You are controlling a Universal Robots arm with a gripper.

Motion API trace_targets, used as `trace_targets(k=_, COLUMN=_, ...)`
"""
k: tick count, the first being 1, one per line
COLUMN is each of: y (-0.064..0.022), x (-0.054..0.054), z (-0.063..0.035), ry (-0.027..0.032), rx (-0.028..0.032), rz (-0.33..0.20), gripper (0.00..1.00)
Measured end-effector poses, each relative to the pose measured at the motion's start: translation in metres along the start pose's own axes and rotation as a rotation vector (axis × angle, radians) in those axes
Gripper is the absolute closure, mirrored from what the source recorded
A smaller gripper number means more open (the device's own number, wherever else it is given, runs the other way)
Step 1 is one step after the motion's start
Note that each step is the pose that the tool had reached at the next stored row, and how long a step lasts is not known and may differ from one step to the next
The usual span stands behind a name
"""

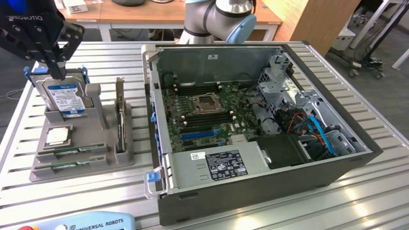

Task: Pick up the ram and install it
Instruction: 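Reach for the ram, then pick up the ram and move it above insertion slot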

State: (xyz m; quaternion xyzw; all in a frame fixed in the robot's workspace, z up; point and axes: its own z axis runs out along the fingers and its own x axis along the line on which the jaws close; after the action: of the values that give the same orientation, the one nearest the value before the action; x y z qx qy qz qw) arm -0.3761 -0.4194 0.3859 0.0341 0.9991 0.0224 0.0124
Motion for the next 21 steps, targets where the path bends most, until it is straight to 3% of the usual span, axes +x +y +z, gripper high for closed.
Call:
trace_targets(k=6, y=-0.0039, x=-0.0002, z=-0.0002, ry=0.0000, rx=0.0000, rz=0.000, gripper=0.90)
trace_targets(k=21, y=-0.0039, x=-0.0003, z=-0.0002, ry=0.0000, rx=0.0000, rz=-0.002, gripper=0.90)
